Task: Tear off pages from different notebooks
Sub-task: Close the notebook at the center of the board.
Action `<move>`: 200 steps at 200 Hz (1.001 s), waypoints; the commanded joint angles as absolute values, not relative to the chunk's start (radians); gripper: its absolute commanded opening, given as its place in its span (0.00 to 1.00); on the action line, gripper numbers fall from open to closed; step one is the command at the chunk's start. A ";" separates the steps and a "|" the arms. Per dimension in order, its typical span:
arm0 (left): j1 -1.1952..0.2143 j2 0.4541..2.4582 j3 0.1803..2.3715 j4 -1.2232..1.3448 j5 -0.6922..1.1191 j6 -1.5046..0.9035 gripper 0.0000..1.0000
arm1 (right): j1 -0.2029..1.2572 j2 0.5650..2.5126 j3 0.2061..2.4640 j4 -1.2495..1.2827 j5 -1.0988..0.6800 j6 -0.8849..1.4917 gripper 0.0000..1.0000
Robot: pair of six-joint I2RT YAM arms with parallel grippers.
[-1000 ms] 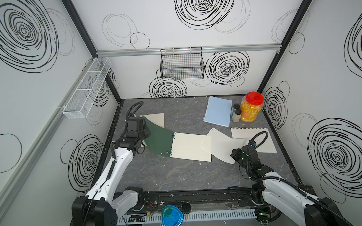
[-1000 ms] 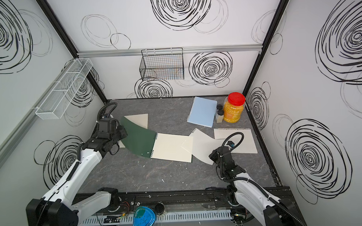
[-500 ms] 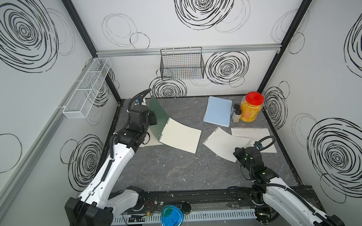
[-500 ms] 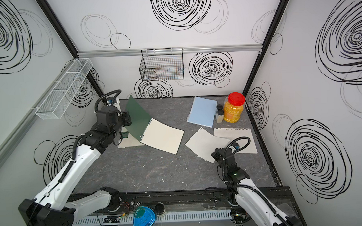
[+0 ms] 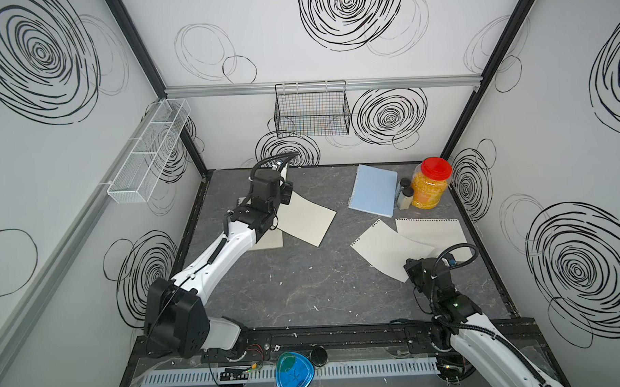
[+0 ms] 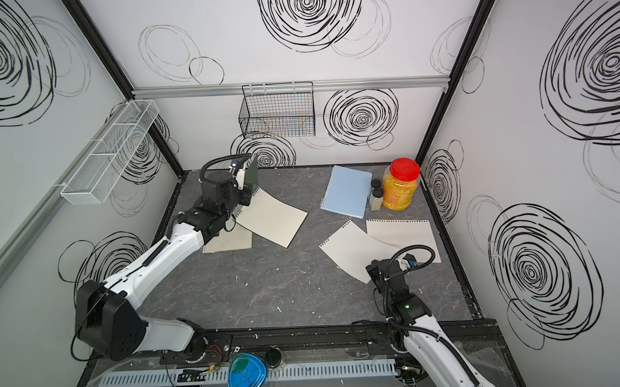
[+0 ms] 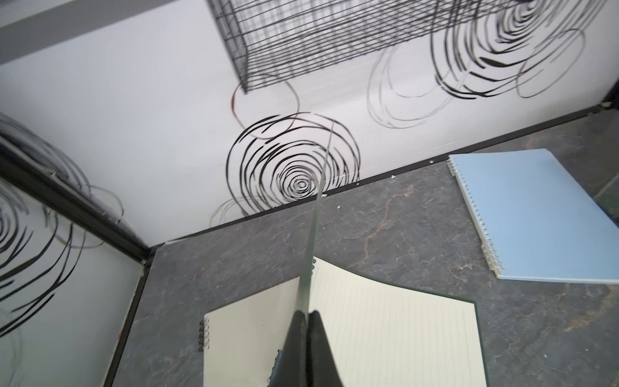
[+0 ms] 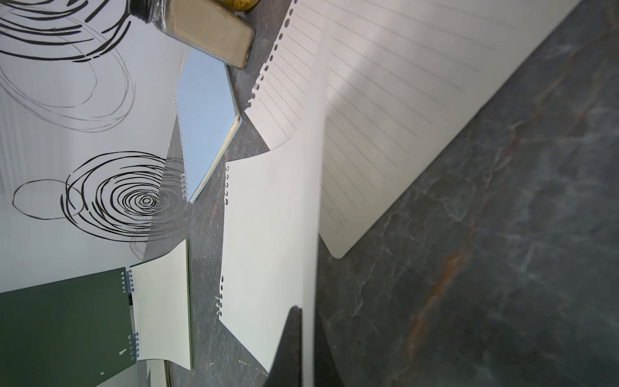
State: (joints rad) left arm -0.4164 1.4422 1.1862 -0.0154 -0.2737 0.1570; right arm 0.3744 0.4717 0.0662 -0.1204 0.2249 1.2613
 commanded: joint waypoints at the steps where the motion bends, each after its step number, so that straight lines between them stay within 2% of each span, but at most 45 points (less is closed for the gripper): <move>1: -0.457 1.488 1.254 0.127 -0.243 0.327 0.00 | 0.370 0.447 0.055 -0.182 0.261 1.313 0.00; 89: -0.486 1.676 1.286 0.268 -0.083 0.632 0.00 | 0.370 0.456 0.050 -0.179 0.251 1.354 0.00; 125: -0.464 1.741 1.403 0.191 -0.003 0.672 0.00 | 0.371 0.454 0.045 -0.176 0.250 1.366 0.00; 153: -0.512 1.736 1.386 0.182 -0.007 0.716 0.00 | 0.372 0.462 0.031 -0.139 0.225 1.365 0.00; 164: -0.532 1.719 1.341 0.238 -0.014 0.706 0.13 | 0.373 0.471 0.028 -0.127 0.220 1.365 0.00; 200: -0.580 1.666 1.239 0.329 -0.031 0.674 0.38 | 0.373 0.503 0.045 -0.136 0.216 1.368 0.00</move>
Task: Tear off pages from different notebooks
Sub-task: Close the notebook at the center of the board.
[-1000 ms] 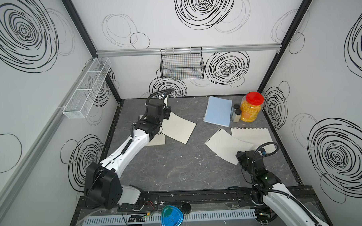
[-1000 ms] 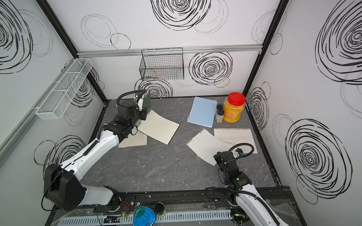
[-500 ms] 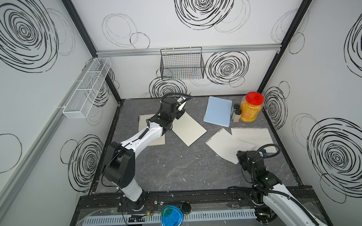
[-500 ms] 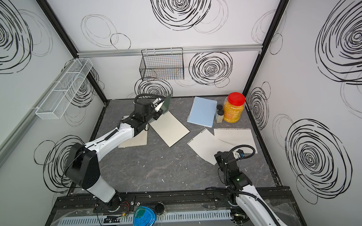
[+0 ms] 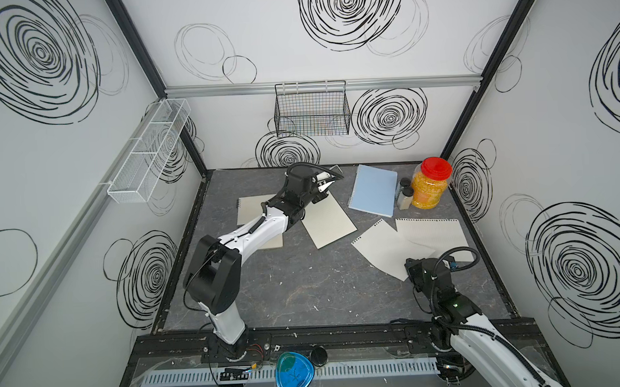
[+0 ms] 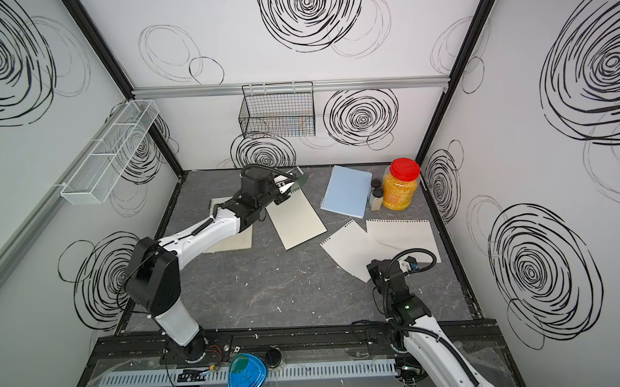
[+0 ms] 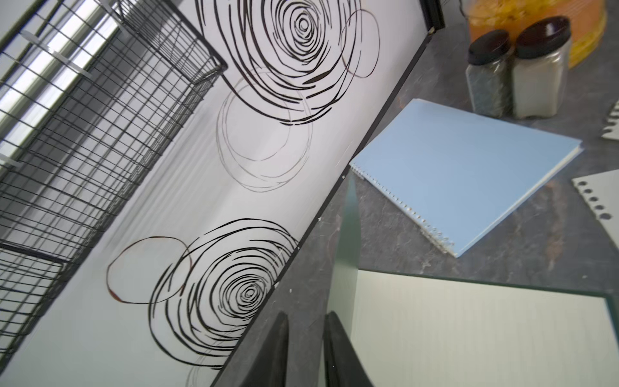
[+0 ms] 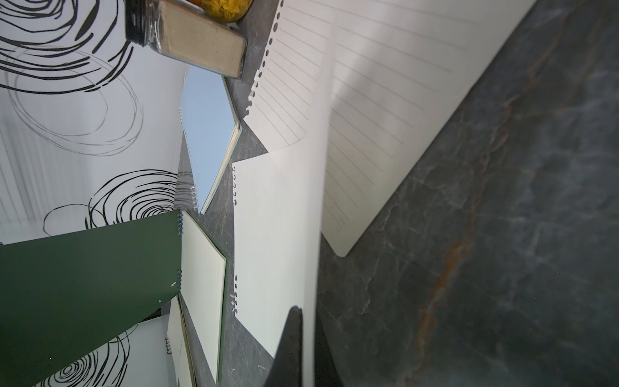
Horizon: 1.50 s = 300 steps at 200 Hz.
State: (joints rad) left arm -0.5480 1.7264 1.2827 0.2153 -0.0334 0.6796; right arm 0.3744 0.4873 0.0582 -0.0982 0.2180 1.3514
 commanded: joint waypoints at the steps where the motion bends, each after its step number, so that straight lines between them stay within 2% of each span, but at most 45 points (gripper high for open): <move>1: -0.581 1.664 1.239 0.328 -0.033 0.671 0.38 | 0.373 0.503 0.045 -0.138 0.216 1.368 0.00; 23: -0.635 1.606 1.203 0.347 -0.124 0.586 0.54 | 0.373 0.509 0.055 -0.154 0.220 1.374 0.00; 35: -0.679 1.548 1.147 0.380 -0.155 0.546 0.58 | 0.371 0.508 0.058 -0.165 0.228 1.383 0.00; 80: -0.904 1.386 0.907 0.422 -0.326 0.608 0.63 | 0.372 0.503 0.095 -0.251 0.274 1.385 0.00; 110: -0.967 1.379 0.816 0.342 -0.409 0.619 0.64 | 0.371 0.498 0.100 -0.279 0.281 1.379 0.00; 154: -0.964 1.435 0.778 0.207 -0.445 0.564 0.64 | 0.370 0.499 0.083 -0.275 0.294 1.395 0.00; 190: -0.891 1.471 0.809 0.113 -0.310 0.490 0.62 | 0.371 0.502 0.086 -0.270 0.302 1.391 0.00; 300: -0.781 1.812 1.085 -0.186 -0.216 0.445 0.60 | 0.370 0.503 0.060 -0.243 0.297 1.381 0.00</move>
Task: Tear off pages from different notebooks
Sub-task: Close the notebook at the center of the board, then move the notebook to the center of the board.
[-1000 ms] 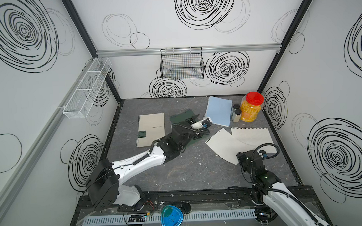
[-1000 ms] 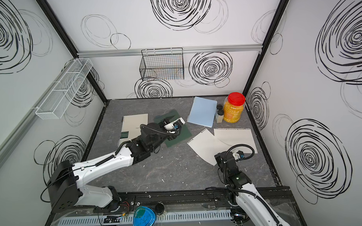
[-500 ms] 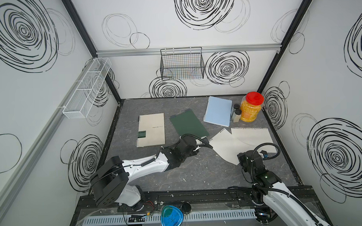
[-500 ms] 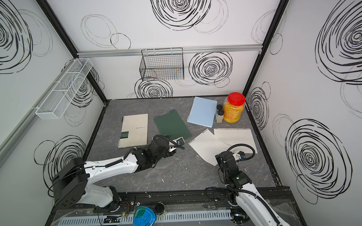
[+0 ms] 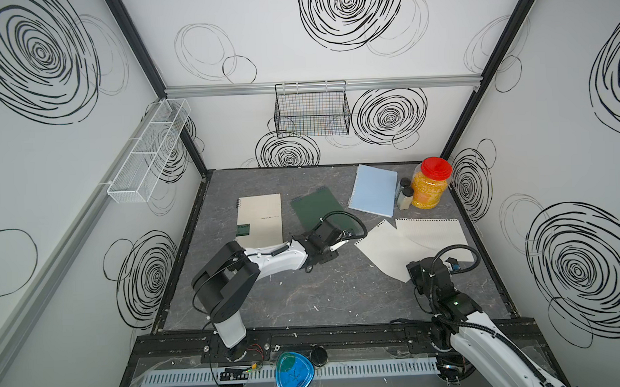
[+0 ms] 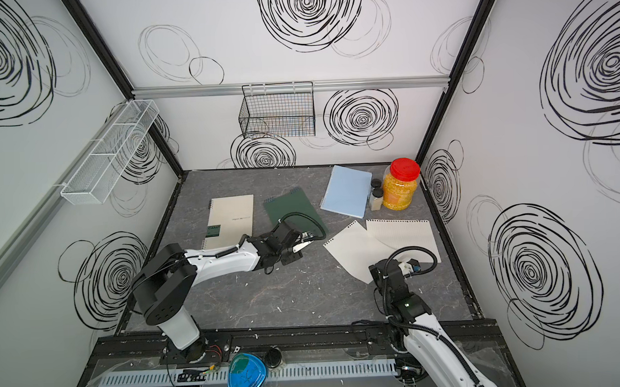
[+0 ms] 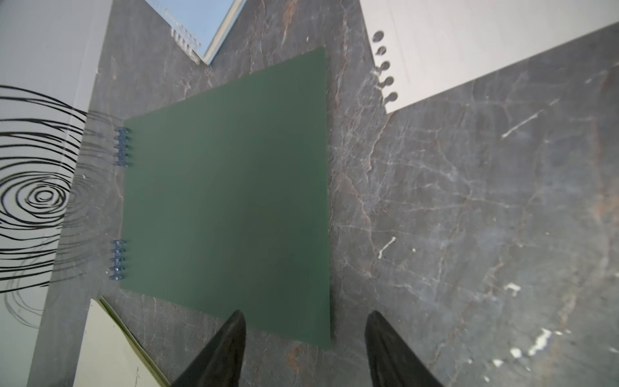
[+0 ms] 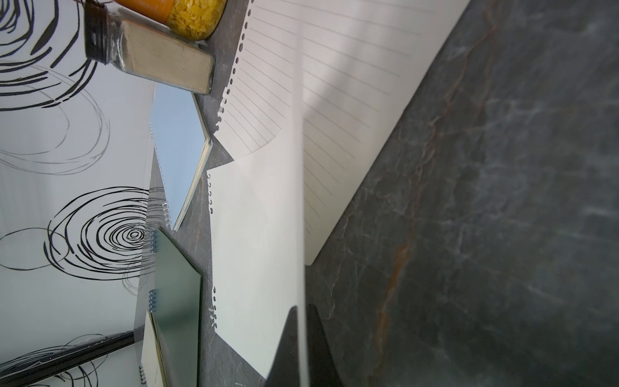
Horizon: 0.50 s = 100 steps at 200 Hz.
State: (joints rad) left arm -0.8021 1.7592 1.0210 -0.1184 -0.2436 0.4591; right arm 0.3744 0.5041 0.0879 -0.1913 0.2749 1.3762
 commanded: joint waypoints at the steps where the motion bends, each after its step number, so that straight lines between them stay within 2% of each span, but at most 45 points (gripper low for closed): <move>1: -0.781 1.815 1.087 -0.187 -0.218 0.445 0.60 | 0.371 0.503 0.060 -0.242 0.298 1.381 0.00; 100: -0.717 1.976 1.219 -0.259 -0.255 0.425 0.56 | 0.370 0.510 0.052 -0.217 0.299 1.375 0.00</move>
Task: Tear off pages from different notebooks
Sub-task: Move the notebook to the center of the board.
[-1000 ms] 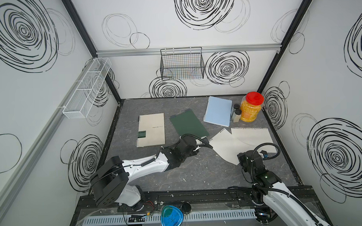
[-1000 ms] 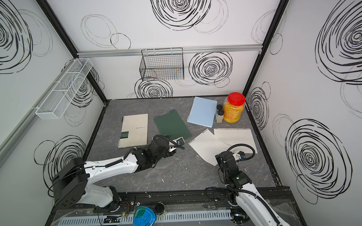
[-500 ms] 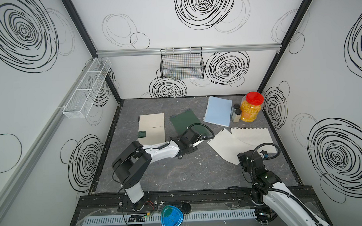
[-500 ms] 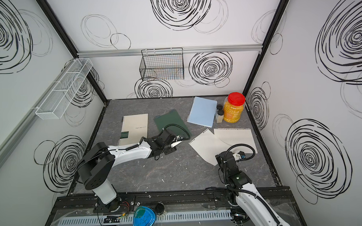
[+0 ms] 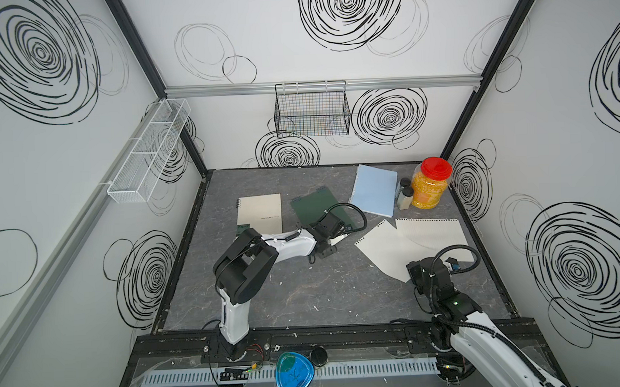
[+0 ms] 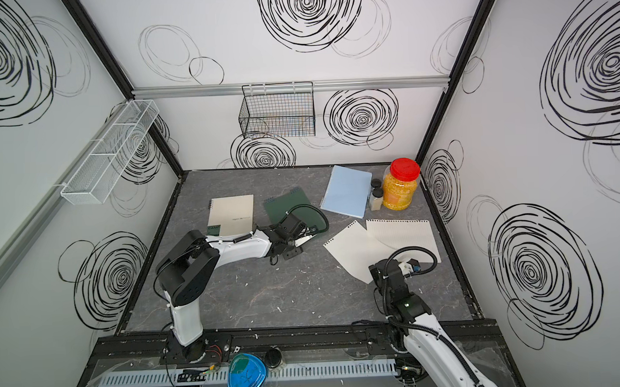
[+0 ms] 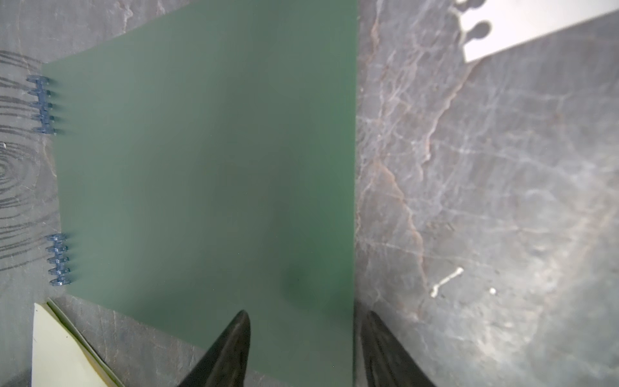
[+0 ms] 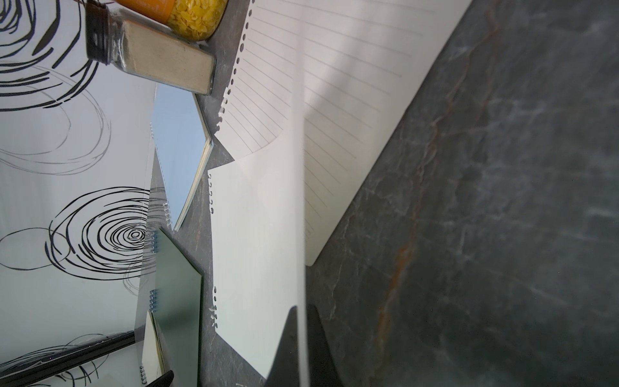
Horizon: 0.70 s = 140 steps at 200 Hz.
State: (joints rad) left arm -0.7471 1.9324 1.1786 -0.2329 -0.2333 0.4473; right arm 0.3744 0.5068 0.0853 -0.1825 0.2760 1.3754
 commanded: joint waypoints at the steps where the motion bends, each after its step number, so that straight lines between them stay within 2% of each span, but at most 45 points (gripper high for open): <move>1: -0.717 1.978 1.221 -0.260 -0.258 0.424 0.55 | 0.371 0.510 0.052 -0.216 0.299 1.376 0.00; 90: -0.648 2.091 1.367 -0.294 -0.442 0.456 0.53 | 0.372 0.504 0.071 -0.238 0.255 1.419 0.00; 140: -0.626 2.083 1.379 -0.279 -0.487 0.478 0.52 | 0.397 0.473 0.104 -0.329 0.269 1.556 0.00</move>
